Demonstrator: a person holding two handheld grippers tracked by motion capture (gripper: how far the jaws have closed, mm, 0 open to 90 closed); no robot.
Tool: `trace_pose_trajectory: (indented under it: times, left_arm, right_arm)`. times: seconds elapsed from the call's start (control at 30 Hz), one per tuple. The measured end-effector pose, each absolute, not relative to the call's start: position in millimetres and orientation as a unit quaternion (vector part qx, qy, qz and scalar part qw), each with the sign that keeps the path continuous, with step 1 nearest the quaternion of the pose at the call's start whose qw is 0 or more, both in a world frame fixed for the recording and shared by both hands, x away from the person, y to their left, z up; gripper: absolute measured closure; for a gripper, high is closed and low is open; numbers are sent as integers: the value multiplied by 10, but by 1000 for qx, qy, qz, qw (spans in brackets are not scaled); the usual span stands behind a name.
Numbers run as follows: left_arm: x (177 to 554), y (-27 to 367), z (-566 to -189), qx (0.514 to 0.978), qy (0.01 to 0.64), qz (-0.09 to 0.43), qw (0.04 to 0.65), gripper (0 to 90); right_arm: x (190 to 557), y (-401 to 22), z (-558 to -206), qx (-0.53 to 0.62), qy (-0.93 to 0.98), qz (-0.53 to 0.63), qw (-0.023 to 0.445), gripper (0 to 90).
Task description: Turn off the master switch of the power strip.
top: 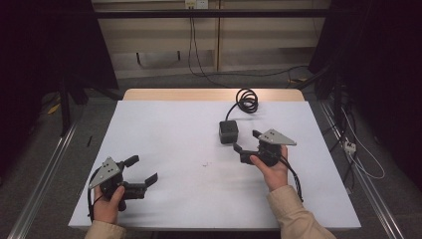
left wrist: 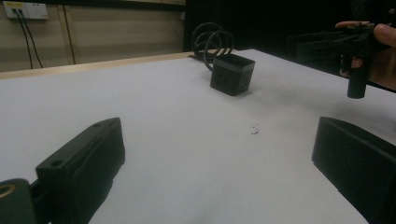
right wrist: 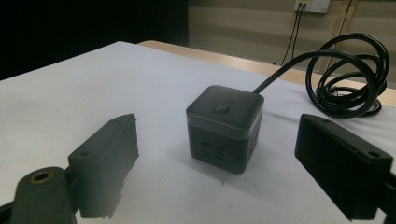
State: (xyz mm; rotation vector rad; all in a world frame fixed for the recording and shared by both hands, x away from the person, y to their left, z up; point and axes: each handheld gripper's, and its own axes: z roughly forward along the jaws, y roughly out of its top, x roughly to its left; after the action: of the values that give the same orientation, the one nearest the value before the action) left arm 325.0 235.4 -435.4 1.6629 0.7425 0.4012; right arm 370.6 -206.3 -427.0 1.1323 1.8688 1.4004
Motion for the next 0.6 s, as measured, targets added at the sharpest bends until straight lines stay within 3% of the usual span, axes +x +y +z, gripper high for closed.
trace_pose_trajectory:
  times: [0.6]
  left_arm:
    - [3253, 2353, -4357, 717, 319, 172, 595, 23]
  right_arm:
    - [3792, -2064, -4231, 423, 691, 520, 271, 141]
